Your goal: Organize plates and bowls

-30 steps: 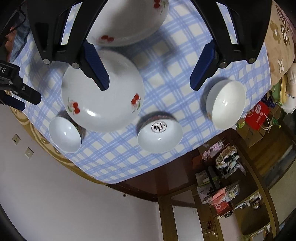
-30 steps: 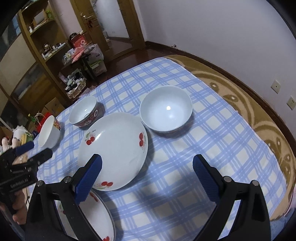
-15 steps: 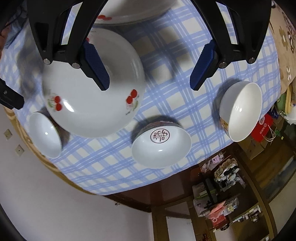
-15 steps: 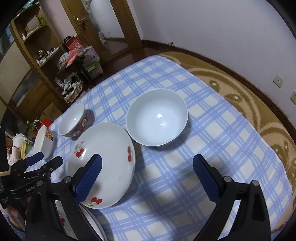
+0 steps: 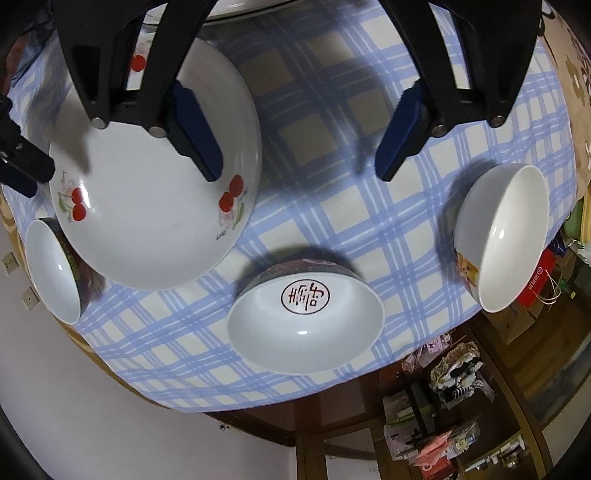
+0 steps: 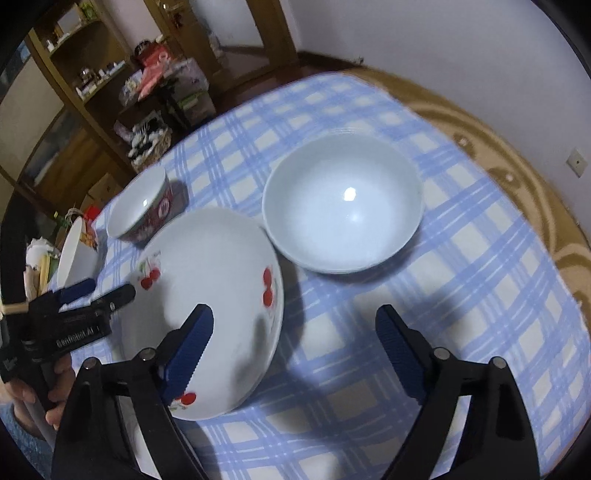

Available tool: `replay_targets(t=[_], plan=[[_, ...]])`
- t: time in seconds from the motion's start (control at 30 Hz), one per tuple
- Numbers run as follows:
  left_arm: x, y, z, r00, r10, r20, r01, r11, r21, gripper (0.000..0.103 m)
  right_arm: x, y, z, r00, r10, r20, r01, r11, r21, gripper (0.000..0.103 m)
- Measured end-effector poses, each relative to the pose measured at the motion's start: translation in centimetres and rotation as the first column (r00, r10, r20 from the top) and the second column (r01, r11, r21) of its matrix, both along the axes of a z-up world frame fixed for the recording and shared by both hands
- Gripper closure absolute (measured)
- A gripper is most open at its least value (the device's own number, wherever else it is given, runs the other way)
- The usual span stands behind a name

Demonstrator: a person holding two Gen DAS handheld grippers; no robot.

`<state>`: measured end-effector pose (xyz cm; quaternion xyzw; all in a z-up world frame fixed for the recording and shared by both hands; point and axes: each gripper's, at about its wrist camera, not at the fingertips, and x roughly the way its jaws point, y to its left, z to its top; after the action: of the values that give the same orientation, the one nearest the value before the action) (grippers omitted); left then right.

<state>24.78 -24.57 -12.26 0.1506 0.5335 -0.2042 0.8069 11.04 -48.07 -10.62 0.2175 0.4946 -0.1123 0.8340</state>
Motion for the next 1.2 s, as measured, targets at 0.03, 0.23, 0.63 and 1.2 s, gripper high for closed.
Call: replay_targets(t=[0.03,0.23,0.63,1.2], plan=[[0.1,0.0,-0.2,1.000,-0.002,-0.011,0.002,1.000,0.001,0.029,0.1,0.1,-0.3,1.000,0.005,-0.008,-0.005,1.000,0.002,0.018],[0.7,0.1,-1.1,0.997,0.010,-0.078,-0.014,0.999,-0.051,0.053,0.7,0.4,-1.7,0.999,0.019,-0.040,-0.017,0.999,0.045,0.051],[-0.3,-1.2,-1.0,0.997,-0.031,-0.077,0.024,0.995,-0.092,0.090,1.0,1.4,-2.1,0.997,0.067,-0.038,-0.066,0.997,0.027,0.088],[-0.6,-1.7,-1.4,0.999,-0.041,-0.033,0.038,0.997,-0.065,0.088,1.2,1.7,-2.5,0.997,0.071,-0.034,-0.070,0.997,0.044,0.089]])
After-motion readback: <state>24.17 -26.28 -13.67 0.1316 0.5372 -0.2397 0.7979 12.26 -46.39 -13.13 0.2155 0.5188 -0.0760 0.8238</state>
